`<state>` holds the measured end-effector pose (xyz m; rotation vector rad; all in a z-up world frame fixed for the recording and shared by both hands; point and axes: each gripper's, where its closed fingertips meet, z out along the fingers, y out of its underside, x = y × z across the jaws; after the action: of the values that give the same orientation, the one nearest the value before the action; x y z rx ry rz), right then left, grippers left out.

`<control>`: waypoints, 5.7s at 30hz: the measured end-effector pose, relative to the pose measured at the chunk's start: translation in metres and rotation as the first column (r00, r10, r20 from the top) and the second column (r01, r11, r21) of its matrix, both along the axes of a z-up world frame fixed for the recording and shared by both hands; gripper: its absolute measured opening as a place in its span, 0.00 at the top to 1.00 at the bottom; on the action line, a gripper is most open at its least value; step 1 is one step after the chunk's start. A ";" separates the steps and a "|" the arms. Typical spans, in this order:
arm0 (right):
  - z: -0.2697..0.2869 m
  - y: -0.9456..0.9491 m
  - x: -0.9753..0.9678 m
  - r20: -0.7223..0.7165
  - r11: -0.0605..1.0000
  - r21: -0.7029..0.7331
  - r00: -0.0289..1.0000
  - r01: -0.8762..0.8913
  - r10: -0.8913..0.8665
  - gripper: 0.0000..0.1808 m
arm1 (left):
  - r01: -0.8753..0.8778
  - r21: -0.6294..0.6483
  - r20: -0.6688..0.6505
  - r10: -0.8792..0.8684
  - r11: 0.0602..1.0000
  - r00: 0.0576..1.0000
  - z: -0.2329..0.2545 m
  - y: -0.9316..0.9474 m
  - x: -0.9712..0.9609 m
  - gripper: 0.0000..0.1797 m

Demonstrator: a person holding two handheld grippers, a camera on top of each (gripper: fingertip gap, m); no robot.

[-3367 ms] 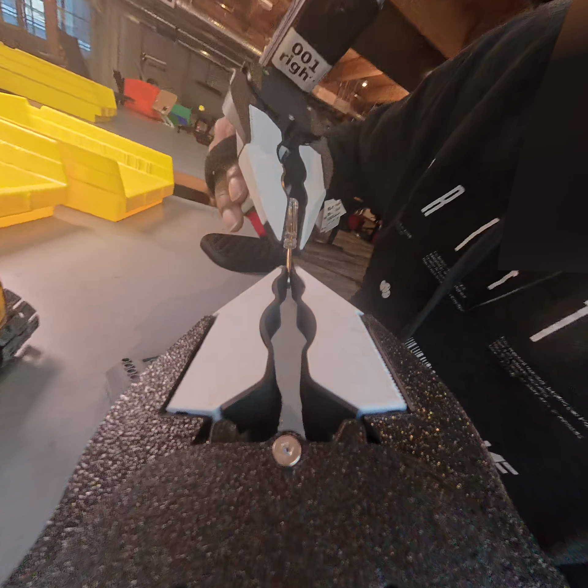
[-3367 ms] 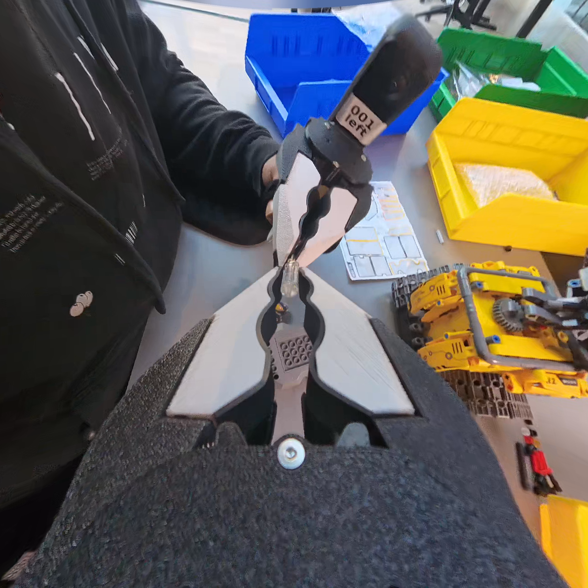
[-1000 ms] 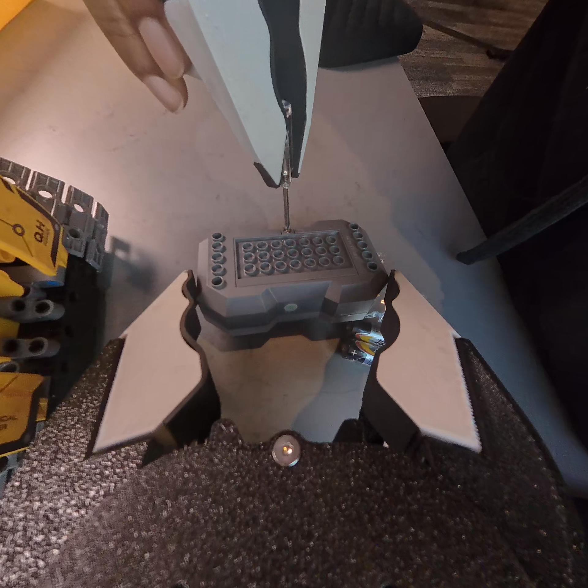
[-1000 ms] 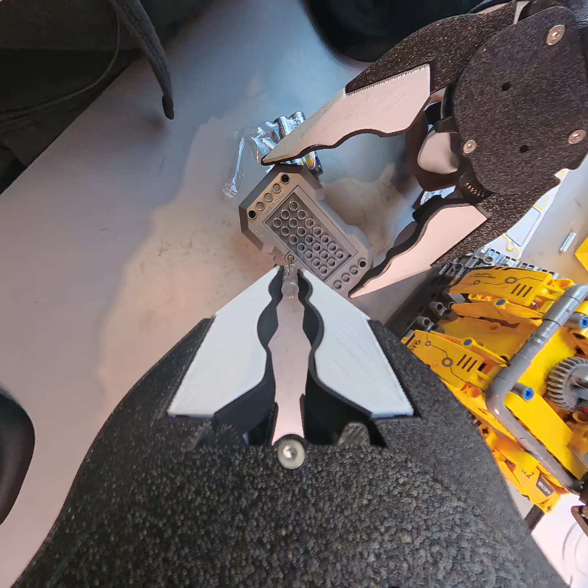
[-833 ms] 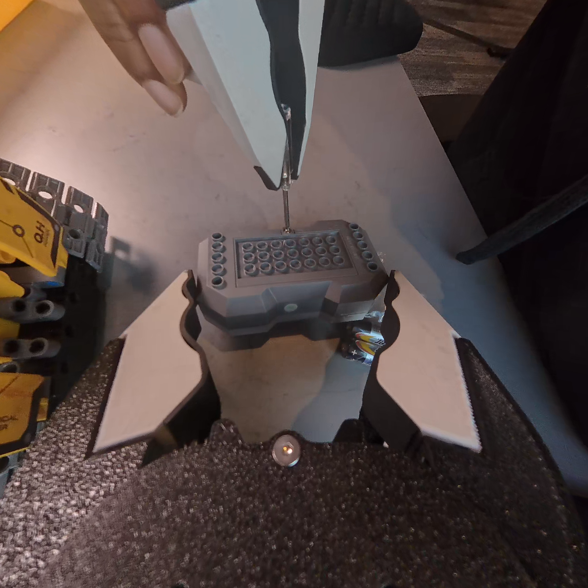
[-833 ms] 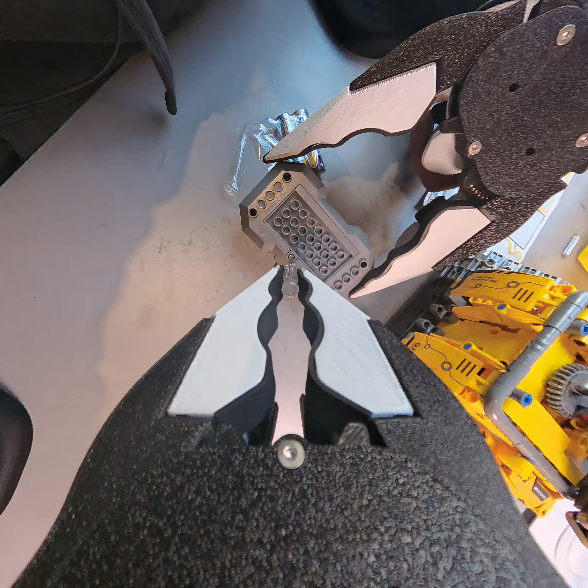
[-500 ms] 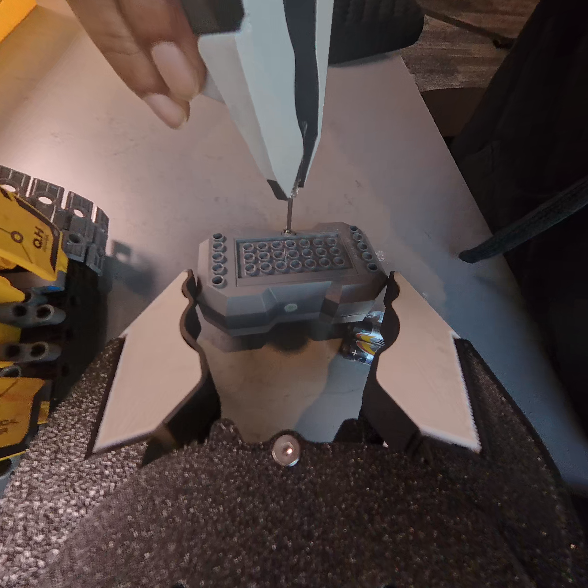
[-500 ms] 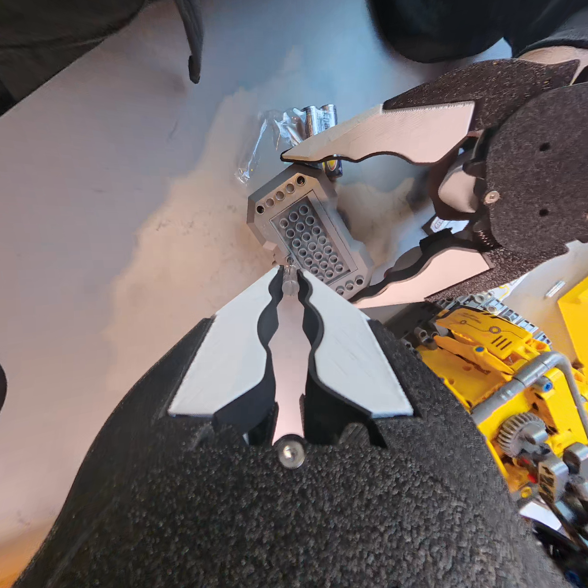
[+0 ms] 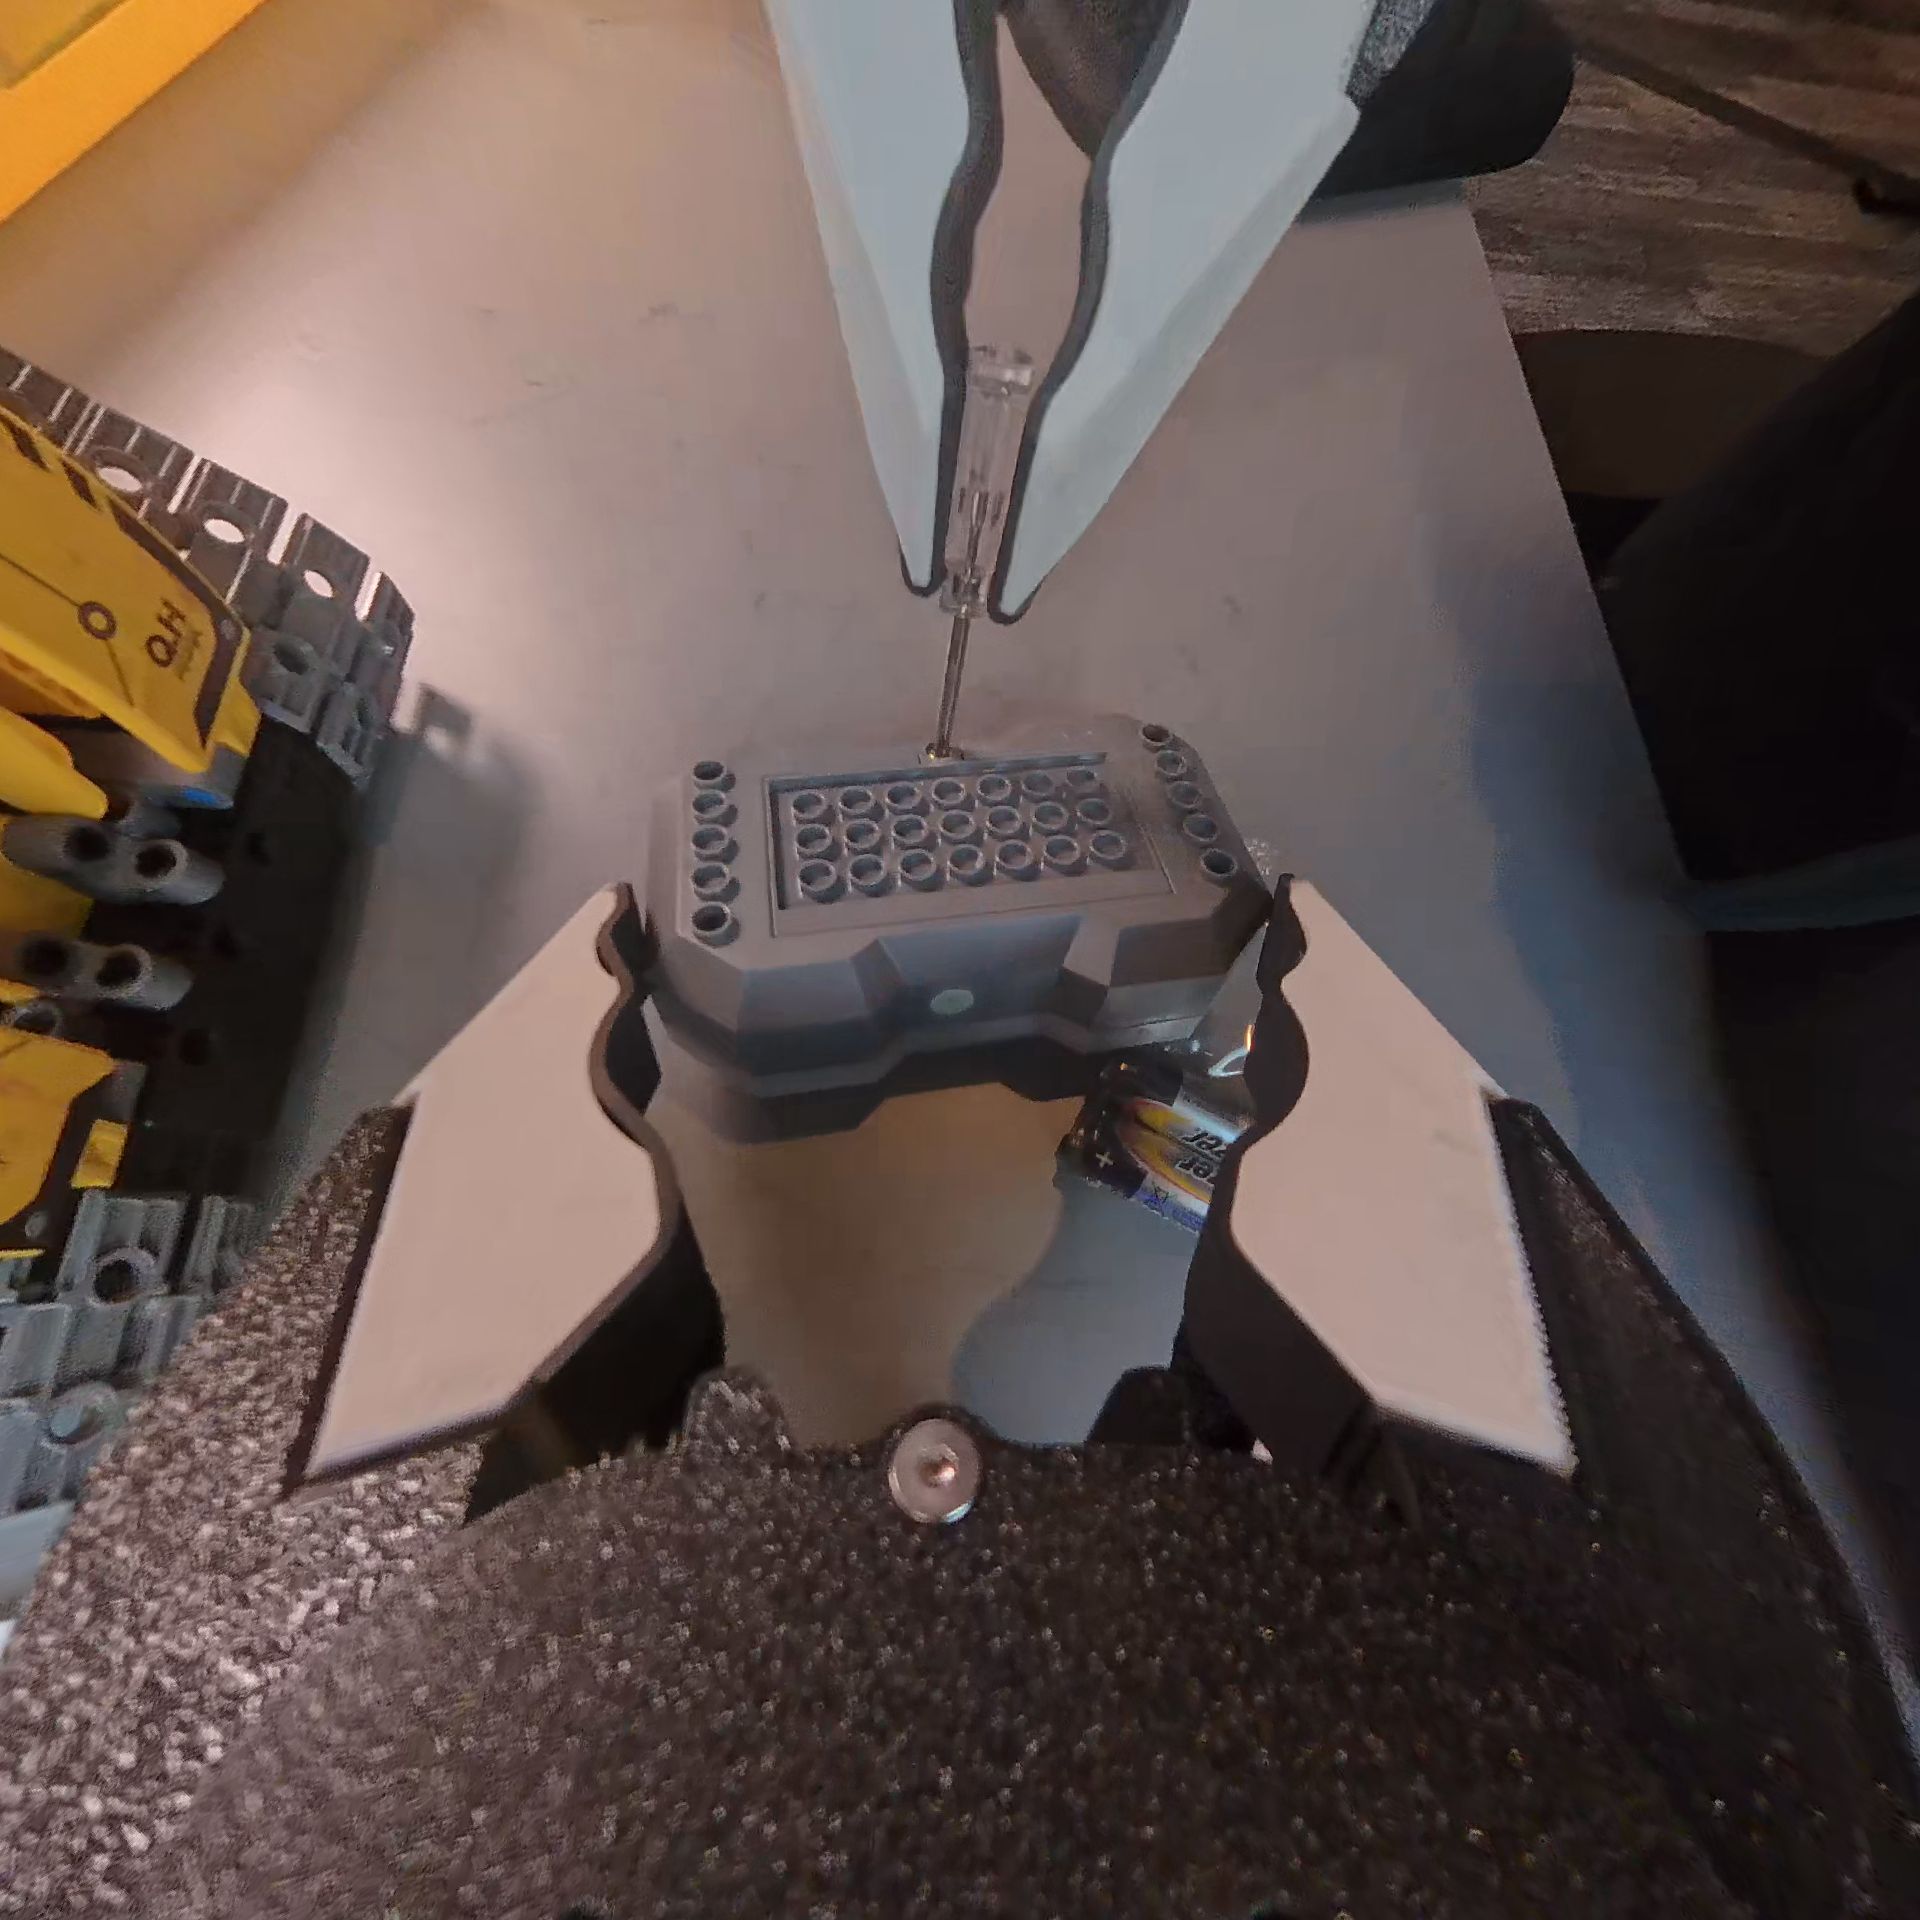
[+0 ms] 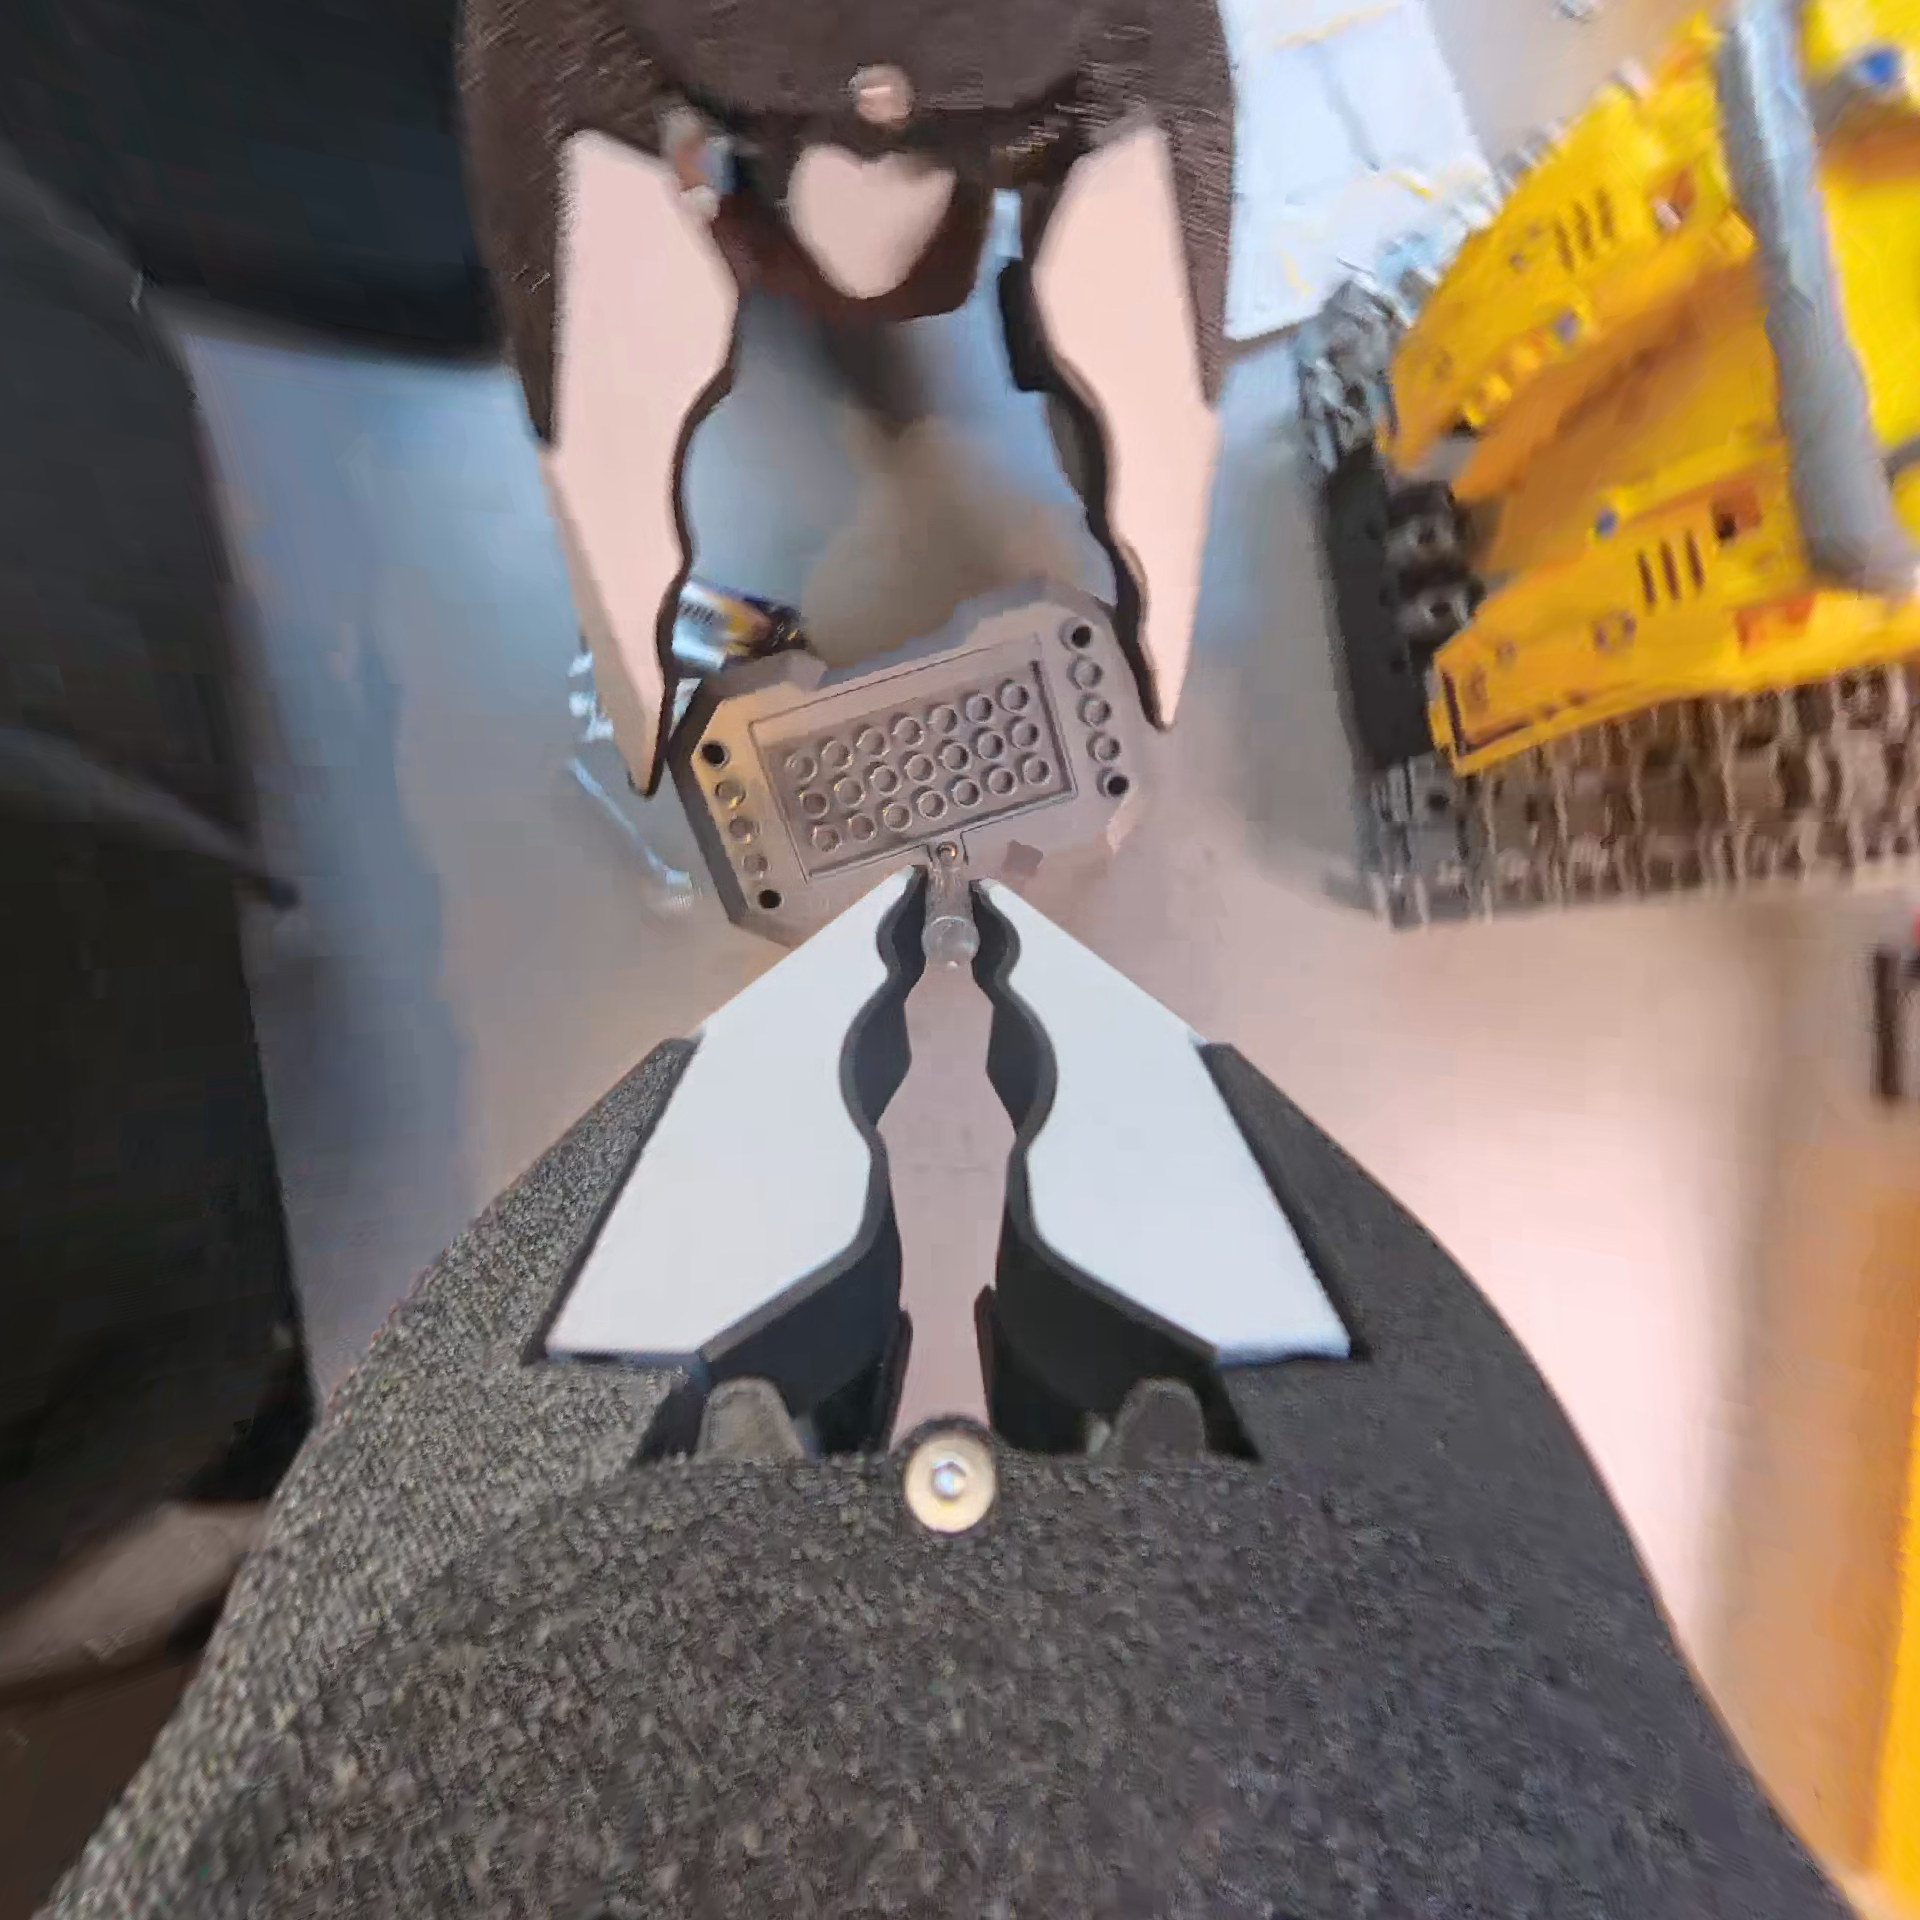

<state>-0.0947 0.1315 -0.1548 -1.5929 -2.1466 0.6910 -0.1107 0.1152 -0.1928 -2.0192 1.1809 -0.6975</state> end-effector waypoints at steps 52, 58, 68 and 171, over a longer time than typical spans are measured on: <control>0.061 -0.033 -0.021 -0.631 0.927 -0.355 0.700 0.123 -0.335 0.96 | -0.037 0.250 0.328 -0.049 0.967 0.944 0.077 -0.015 0.000 0.95; 0.055 -0.034 -0.018 -0.622 0.927 -0.364 0.717 0.091 -0.314 0.96 | 0.007 0.222 0.315 -0.079 0.975 0.946 0.072 -0.021 0.005 0.99; 0.062 -0.055 -0.006 -0.553 0.981 -0.004 0.818 -0.195 0.160 0.92 | 0.193 0.068 0.480 -0.202 0.979 0.854 0.082 -0.045 0.015 1.00; 0.007 0.004 -0.011 0.133 0.999 -0.038 0.991 0.013 -0.008 0.96 | -0.099 -0.008 0.035 0.099 0.995 0.994 -0.001 -0.004 0.004 0.36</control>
<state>-0.1061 0.1357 -0.1481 -1.7136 -2.2288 0.6436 -0.1067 0.1116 -0.1937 -2.0476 1.0522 -0.6856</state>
